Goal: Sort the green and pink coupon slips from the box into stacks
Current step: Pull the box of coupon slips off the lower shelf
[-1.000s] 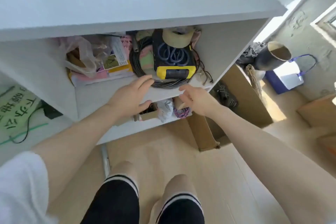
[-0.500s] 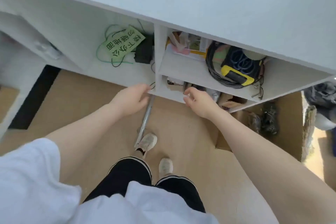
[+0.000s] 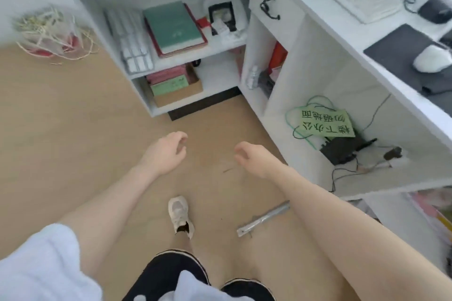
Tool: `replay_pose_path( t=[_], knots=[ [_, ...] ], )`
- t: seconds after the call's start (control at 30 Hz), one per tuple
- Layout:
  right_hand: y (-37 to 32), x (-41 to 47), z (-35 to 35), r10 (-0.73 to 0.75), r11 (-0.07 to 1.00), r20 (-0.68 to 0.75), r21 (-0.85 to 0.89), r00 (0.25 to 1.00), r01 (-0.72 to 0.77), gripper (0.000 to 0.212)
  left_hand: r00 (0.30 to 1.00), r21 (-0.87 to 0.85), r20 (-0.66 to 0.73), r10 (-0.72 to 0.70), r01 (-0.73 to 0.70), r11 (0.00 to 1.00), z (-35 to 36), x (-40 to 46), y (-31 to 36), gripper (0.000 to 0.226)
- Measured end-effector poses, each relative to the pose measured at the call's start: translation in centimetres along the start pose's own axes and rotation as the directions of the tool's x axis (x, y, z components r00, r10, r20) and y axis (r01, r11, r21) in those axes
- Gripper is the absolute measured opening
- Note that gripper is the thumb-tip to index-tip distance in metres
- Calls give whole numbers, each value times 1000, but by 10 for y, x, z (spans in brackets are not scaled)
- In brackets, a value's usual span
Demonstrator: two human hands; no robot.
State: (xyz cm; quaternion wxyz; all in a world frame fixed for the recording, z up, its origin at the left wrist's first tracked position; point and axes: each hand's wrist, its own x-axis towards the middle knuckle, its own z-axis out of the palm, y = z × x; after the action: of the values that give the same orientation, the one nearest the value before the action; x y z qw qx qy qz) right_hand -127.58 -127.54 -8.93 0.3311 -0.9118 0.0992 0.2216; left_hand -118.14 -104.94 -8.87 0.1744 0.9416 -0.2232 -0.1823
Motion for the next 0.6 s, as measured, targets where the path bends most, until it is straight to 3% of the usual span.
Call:
replay_pose_path(
  t=[0.1, 0.33, 0.6],
  knots=[
    [-50, 75, 4, -46, 999, 96, -13, 994, 47, 28, 999, -39, -15, -46, 46, 998, -31, 33, -58, 35],
    [-146, 221, -6, -24, 999, 142, -33, 990, 29, 26, 990, -84, -7, -139, 138, 987, -93, 119, -165, 36],
    [-149, 342, -59, 22, 993, 179, -115, 984, -2, 27, 961, -233, 78, -267, 278, 932, -100, 226, -193, 35]
  ],
)
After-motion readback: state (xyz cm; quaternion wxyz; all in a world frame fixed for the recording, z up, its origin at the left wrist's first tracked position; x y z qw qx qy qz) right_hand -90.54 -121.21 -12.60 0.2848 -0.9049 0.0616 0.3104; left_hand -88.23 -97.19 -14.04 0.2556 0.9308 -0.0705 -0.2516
